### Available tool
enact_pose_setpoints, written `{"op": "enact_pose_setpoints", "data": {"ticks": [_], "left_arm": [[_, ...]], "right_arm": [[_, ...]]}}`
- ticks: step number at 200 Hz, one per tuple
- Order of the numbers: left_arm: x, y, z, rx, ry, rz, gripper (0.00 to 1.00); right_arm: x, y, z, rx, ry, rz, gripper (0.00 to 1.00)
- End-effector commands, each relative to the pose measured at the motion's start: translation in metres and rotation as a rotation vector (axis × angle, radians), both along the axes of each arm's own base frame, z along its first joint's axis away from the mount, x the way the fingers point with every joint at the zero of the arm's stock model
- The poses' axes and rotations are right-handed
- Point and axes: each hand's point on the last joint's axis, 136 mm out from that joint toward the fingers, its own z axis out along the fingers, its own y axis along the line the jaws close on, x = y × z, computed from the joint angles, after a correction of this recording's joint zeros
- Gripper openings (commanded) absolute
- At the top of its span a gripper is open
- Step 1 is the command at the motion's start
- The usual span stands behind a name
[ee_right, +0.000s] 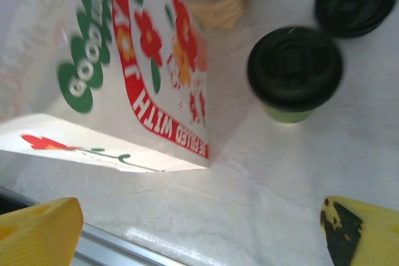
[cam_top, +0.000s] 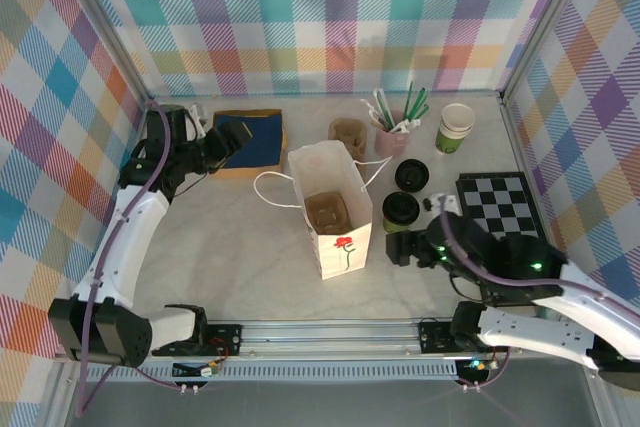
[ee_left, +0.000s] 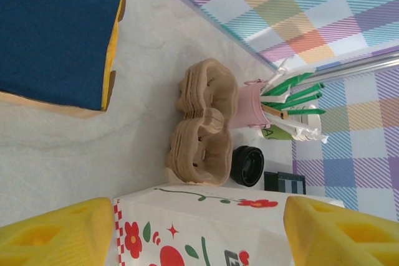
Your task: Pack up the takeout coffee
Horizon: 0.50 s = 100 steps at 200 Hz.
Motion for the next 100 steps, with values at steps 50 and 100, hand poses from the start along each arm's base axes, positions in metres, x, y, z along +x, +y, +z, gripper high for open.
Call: {"op": "enact_pose_setpoints", "data": {"ticks": [50,100], "left_arm": [[-0.040,0.019,0.027,0.115,-0.068,0.020,0.73],[-0.066,0.023,0.019,0.139,-0.051,0.015,0.73]], "right_arm": [[0.052,-0.051,-0.007,-0.192,0.173,-0.148,0.99],[0.110,-0.020,-0.034,-0.183,0.294,-0.056,0.99]]}}
